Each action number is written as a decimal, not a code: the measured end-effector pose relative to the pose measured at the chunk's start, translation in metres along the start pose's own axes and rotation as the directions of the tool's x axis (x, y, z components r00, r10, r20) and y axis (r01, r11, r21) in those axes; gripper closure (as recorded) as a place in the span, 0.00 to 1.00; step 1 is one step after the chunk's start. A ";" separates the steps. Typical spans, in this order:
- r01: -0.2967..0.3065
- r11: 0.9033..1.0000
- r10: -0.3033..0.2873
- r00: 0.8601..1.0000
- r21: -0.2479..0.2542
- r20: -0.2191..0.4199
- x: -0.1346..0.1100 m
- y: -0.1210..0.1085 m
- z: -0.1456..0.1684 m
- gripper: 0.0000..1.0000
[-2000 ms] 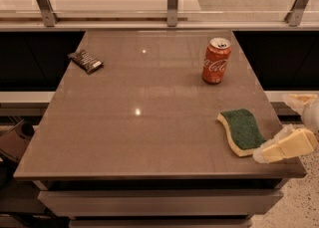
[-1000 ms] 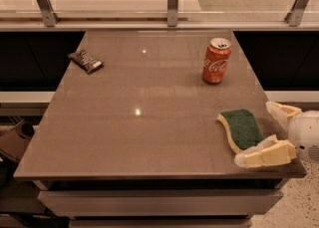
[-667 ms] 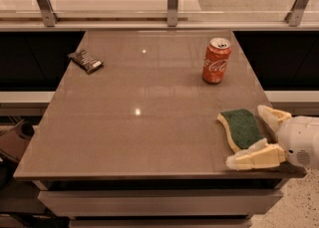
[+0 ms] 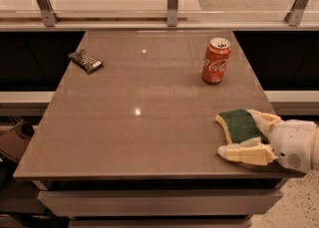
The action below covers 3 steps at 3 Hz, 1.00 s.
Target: Move sponge near rxbar chocolate
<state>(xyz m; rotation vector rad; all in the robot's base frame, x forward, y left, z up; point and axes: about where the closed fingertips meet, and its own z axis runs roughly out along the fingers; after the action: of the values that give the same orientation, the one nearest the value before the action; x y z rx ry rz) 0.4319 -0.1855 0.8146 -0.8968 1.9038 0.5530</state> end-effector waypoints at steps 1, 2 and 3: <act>0.005 1.000 -0.005 1.000 -0.002 -0.001 -0.002 0.001 0.001 0.65; 0.009 1.000 -0.009 1.000 -0.003 -0.001 -0.004 0.003 0.001 0.87; 0.013 1.000 -0.013 1.000 -0.004 -0.002 -0.006 0.004 0.002 1.00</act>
Offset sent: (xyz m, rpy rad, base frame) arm -0.0001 0.0017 0.0011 -0.0021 -0.0018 0.0030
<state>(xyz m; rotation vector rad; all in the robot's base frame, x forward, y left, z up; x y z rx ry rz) 0.4316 -0.1797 0.8186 -0.9124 1.8980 0.5489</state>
